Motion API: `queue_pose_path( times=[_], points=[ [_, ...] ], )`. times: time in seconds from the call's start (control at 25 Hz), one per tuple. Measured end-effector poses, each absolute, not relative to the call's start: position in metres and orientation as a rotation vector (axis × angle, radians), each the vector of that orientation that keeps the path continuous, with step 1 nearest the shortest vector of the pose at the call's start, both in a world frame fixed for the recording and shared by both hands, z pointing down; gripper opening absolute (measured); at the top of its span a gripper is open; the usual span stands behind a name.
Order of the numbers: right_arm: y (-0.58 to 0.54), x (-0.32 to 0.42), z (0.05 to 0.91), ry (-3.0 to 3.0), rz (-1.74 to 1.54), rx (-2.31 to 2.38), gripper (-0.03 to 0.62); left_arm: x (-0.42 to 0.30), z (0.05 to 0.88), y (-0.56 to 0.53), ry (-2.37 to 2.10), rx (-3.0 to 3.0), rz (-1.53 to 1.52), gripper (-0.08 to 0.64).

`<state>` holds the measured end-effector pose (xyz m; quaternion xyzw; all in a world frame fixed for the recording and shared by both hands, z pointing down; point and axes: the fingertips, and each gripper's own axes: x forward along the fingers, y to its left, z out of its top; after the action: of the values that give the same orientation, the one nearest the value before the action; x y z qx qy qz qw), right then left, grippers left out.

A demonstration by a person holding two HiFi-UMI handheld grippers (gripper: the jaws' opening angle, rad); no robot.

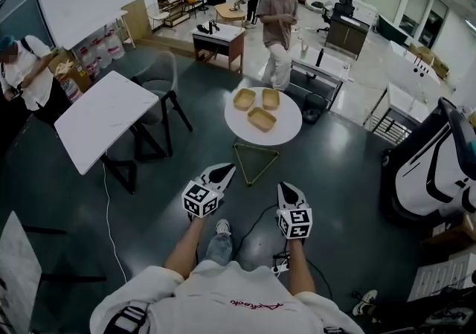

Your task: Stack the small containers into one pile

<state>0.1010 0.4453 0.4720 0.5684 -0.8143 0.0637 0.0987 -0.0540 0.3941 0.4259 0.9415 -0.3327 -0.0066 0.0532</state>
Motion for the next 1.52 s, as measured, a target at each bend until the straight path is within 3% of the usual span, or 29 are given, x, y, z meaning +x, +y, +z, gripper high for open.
queue_pose_path(
  times=[0.92,1.52],
  points=[
    [0.201,0.073,0.449,-2.352,0.148,1.703,0.020,-0.099,0.413,0.153,-0.996,2.860,-0.055,0.012],
    [0.137,0.071,0.454,-2.287,0.151,1.791,0.020,-0.099,0.418,0.080,-0.891,2.903,-0.043,0.012]
  ],
)
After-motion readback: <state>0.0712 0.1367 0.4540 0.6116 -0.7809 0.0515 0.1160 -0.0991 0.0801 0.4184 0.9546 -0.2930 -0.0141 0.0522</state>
